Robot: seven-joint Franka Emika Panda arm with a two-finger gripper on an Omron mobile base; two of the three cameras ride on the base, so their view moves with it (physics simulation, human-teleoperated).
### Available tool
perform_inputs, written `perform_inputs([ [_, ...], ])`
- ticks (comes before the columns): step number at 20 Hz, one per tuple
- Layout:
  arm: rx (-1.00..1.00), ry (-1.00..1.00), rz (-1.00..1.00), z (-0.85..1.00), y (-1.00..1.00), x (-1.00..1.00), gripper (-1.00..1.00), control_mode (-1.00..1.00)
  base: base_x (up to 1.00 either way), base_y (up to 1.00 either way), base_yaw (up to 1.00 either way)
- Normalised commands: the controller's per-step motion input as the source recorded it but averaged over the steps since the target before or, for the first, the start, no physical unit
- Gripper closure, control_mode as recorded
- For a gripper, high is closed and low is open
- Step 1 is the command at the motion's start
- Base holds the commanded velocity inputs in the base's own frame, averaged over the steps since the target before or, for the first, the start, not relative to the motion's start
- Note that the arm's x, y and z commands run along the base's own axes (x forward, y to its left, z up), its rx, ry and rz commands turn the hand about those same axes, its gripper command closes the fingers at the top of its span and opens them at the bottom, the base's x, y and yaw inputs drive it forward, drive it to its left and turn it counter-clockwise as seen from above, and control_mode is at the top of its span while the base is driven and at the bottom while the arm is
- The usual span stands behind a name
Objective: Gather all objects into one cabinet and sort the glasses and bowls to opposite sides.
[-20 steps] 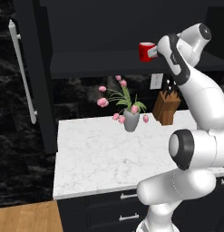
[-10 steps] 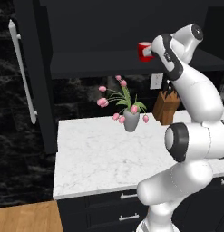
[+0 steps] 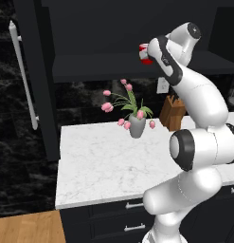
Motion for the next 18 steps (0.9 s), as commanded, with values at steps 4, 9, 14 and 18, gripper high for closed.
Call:
perform_inputs([
  [4, -0.08, 0.00, 0.03, -0.09, 0.49, 0.03, 1.00, -1.00, 0.00, 0.00, 0.00],
  [9, -0.01, 0.00, 0.00, 0.00, 0.04, 0.00, 1.00, -1.00, 0.00, 0.00, 0.00],
  [14, 0.00, 0.00, 0.00, 0.00, 0.00, 0.00, 1.00, -1.00, 0.00, 0.00, 0.00],
  [18, 0.00, 0.00, 0.00, 0.00, 0.00, 0.00, 1.00, -1.00, 0.00, 0.00, 0.00],
])
